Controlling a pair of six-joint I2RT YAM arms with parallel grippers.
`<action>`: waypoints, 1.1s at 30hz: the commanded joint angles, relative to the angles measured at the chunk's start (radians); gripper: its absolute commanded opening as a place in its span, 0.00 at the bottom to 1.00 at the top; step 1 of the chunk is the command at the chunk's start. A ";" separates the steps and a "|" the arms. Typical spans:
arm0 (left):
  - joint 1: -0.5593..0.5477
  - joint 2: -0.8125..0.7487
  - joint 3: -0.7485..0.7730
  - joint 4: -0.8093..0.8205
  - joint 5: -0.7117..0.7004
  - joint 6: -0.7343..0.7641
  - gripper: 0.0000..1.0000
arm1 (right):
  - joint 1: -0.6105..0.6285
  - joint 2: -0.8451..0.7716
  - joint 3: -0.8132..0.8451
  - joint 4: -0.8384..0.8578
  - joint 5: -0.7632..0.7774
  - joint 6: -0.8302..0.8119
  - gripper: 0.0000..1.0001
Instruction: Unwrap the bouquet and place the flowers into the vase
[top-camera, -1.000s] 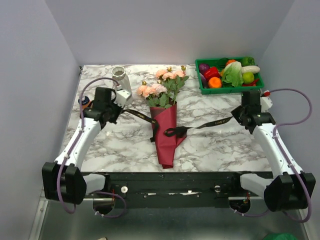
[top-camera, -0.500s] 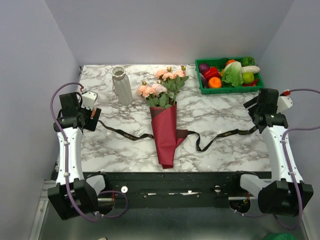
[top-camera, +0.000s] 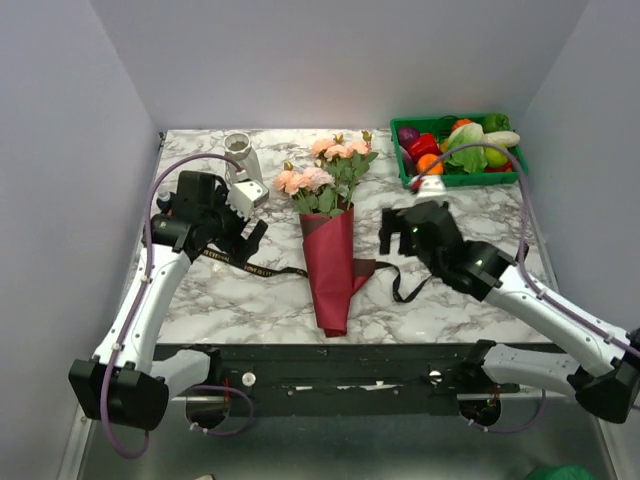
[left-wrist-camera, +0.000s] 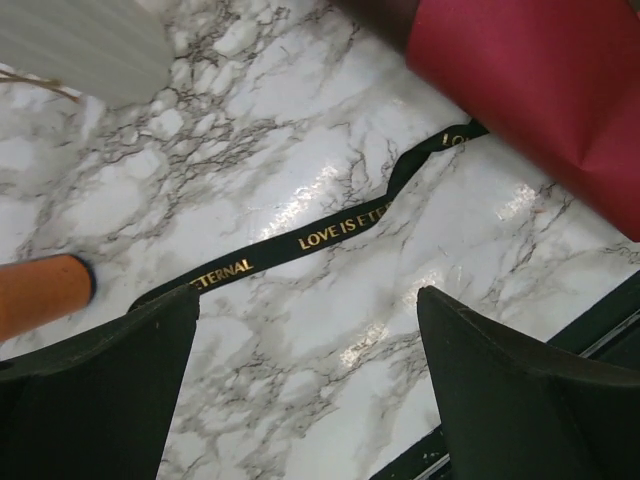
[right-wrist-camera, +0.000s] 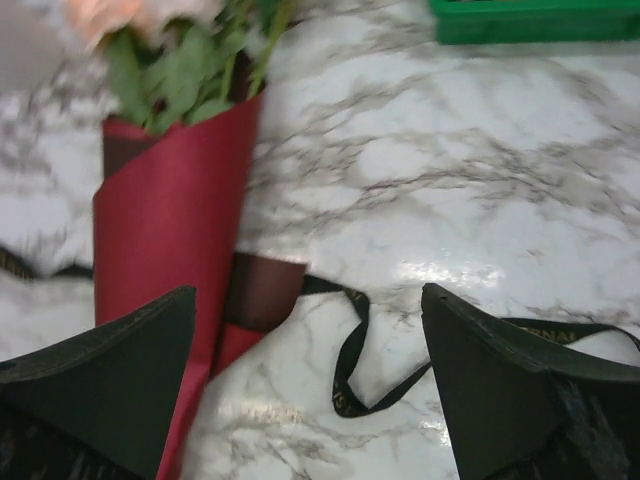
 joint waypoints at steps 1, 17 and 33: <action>-0.025 0.075 -0.018 0.063 0.053 -0.082 0.99 | 0.342 0.043 -0.040 0.030 0.095 -0.267 1.00; -0.003 0.045 -0.104 0.125 -0.089 -0.168 0.99 | 0.877 0.460 0.020 0.024 0.090 -0.347 1.00; 0.061 -0.024 -0.135 0.083 -0.059 -0.164 0.99 | 0.901 0.633 -0.088 0.208 0.333 -0.404 1.00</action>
